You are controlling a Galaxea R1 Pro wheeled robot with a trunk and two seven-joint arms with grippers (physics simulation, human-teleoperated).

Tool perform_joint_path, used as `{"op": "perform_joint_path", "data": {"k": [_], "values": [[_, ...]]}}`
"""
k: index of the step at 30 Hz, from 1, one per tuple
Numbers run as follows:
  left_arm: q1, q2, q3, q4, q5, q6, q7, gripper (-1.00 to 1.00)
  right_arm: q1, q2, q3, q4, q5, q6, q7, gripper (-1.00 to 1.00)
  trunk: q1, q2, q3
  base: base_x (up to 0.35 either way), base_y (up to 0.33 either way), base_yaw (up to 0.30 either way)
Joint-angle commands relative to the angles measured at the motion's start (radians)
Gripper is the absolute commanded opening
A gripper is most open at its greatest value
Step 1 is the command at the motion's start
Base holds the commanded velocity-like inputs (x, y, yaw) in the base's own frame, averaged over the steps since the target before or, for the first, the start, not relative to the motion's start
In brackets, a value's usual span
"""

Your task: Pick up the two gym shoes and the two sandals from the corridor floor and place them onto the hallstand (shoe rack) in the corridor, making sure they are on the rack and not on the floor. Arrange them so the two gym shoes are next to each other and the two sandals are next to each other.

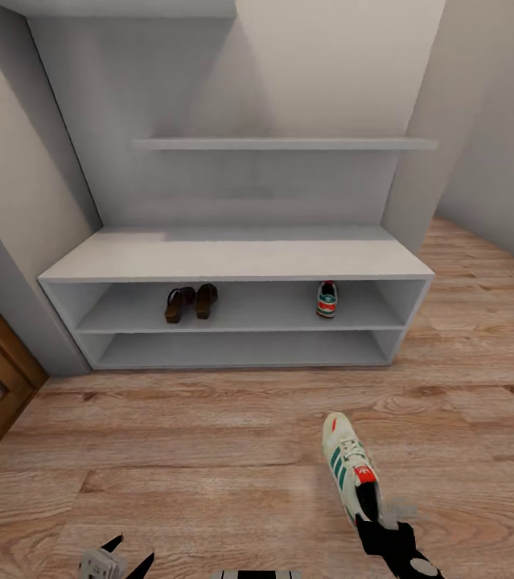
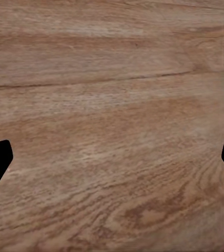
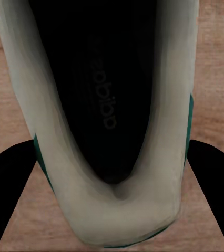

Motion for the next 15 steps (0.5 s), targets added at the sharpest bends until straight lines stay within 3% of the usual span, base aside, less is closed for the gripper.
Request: {"op": "perform_joint_path", "data": {"k": [1,5,10,15], "values": [[0.001,-0.001,0.006,-0.002,-0.010,-0.006,-0.011,1.00,-0.010,0.013,0.006,-0.003,0.012,0.027,-0.006,-1.00,0.000,0.000,-0.001,0.000,0.000,0.000],[0.007,-0.001,0.006,-0.007,-0.012,-0.009,-0.063,1.00,-0.084,0.065,0.078,0.000,0.010,0.168,-0.083,-1.00,0.000,0.000,-0.001,0.000,0.000,0.000],[0.010,0.010,0.006,-0.008,-0.012,-0.010,-0.109,1.00,-0.223,0.065,0.174,0.012,0.006,0.297,-0.123,-1.00,0.000,0.000,-0.001,0.000,0.000,0.000],[0.010,0.030,0.006,-0.008,-0.005,-0.010,-0.131,1.00,-0.326,0.065,0.195,0.047,0.003,0.368,-0.143,-1.00,0.000,0.000,-0.001,0.000,0.000,0.000]]}}
